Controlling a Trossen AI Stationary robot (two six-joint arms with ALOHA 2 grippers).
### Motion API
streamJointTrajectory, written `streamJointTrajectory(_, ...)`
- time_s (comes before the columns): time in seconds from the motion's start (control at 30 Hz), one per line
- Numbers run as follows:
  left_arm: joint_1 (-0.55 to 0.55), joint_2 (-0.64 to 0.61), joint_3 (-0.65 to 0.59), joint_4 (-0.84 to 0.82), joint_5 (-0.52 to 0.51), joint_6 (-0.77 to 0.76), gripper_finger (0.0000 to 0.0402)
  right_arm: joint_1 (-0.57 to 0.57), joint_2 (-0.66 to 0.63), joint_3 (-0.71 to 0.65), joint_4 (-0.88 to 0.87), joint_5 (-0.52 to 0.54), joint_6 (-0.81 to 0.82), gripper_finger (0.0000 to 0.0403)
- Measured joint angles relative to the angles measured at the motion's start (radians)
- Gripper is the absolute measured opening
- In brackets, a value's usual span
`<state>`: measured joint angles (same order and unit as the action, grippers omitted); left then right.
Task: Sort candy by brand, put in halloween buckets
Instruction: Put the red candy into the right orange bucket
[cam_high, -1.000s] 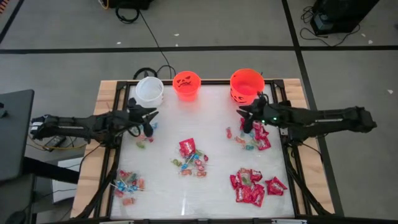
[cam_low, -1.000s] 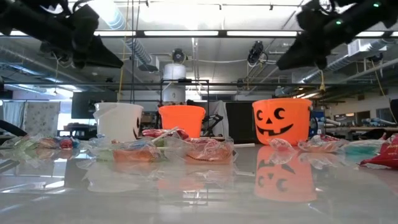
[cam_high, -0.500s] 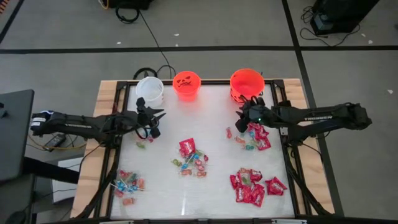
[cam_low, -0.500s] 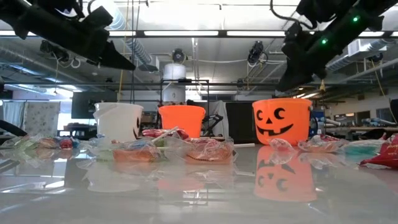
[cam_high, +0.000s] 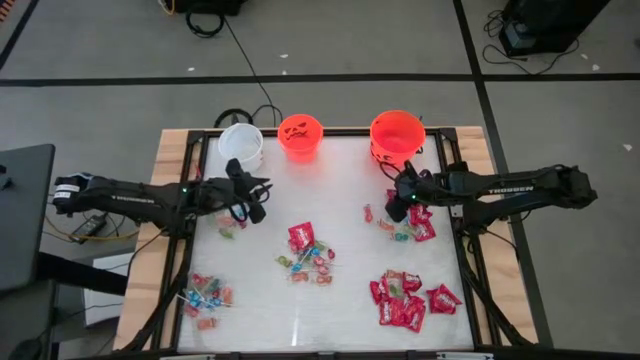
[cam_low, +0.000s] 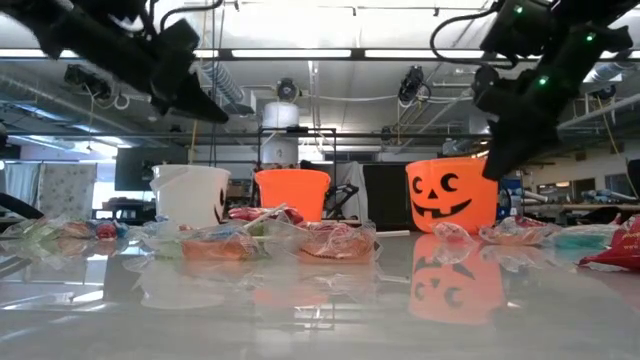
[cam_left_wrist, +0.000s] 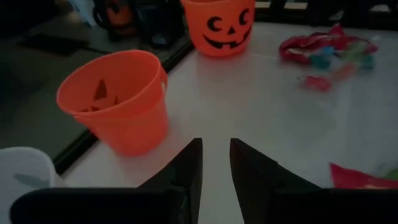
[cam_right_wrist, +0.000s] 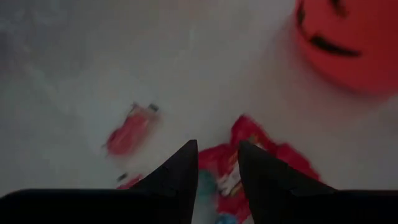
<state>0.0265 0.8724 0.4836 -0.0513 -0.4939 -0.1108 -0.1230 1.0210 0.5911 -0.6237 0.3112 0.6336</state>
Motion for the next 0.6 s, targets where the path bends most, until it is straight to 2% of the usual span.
streamJointTrajectory(0.13, 0.0, -0.003, 0.092, -0.155, 0.027, -0.025, 0.0086, 0.0, 0.0, 0.0, -0.012, -0.051, 0.004, 0.0126)
streamJointTrajectory(0.2, 0.0, -0.003, 0.095, -0.16, 0.026, -0.012, 0.0086, -0.001, 0.0, 0.0, -0.008, -0.044, 0.002, 0.0126)
streamJointTrajectory(0.27, 0.0, -0.002, 0.075, -0.121, 0.026, 0.033, 0.0086, -0.004, 0.0, 0.0, 0.003, -0.018, -0.005, 0.0126)
streamJointTrajectory(0.37, 0.0, 0.007, 0.014, 0.04, 0.052, 0.079, 0.0086, -0.009, 0.0, 0.0, 0.029, 0.004, -0.024, 0.0126)
streamJointTrajectory(0.47, 0.002, 0.006, -0.018, 0.169, 0.098, 0.084, 0.0086, -0.018, 0.0, 0.023, 0.028, -0.041, -0.047, 0.0126)
streamJointTrajectory(0.6, 0.016, 0.005, -0.019, 0.187, 0.099, 0.082, 0.0086, -0.02, 0.0, 0.11, -0.068, -0.073, -0.057, 0.0126)
